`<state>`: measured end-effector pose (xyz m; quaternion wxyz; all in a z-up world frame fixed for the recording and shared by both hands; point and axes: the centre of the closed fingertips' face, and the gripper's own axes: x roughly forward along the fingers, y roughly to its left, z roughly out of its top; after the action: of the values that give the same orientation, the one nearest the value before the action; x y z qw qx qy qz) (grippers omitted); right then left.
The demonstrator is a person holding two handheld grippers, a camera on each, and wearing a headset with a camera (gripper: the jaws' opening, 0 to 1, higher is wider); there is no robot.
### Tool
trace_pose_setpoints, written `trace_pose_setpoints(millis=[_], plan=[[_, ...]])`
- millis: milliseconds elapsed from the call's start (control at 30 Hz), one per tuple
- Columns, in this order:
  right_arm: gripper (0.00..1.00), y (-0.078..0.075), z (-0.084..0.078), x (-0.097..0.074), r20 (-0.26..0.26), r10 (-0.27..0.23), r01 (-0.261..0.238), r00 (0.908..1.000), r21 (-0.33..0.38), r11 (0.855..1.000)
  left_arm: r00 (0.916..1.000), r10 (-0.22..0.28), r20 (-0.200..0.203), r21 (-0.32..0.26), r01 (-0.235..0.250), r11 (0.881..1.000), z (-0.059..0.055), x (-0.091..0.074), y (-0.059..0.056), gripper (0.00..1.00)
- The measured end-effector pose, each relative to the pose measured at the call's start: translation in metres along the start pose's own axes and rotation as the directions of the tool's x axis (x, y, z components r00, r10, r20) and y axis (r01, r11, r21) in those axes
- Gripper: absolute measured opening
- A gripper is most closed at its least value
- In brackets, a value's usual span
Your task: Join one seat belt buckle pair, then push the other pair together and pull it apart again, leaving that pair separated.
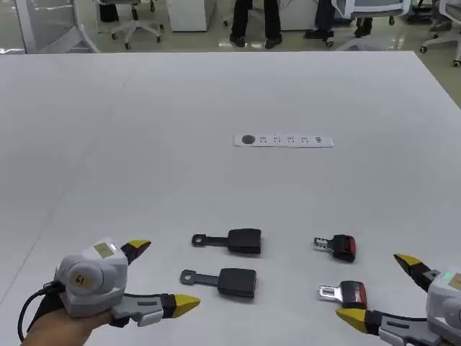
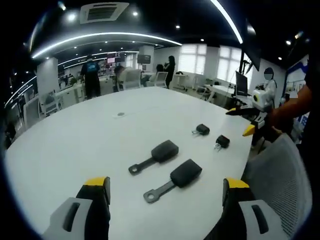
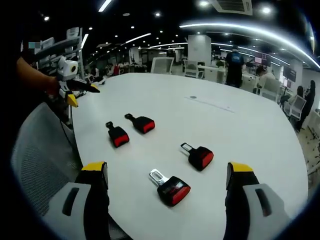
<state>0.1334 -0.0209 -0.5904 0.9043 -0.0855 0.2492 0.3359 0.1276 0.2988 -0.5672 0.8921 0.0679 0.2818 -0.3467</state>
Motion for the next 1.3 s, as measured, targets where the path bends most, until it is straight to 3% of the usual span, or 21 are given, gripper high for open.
trace_pose_setpoints(millis=[1300], plan=[[0.98,-0.0008,-0.0042,-0.0019,-0.009,-0.004,0.004,1.0,0.002,1.0,1.0,-0.001,-0.003,-0.001,0.001,1.0,-0.0008,-0.0009,-0.0007,0.91]])
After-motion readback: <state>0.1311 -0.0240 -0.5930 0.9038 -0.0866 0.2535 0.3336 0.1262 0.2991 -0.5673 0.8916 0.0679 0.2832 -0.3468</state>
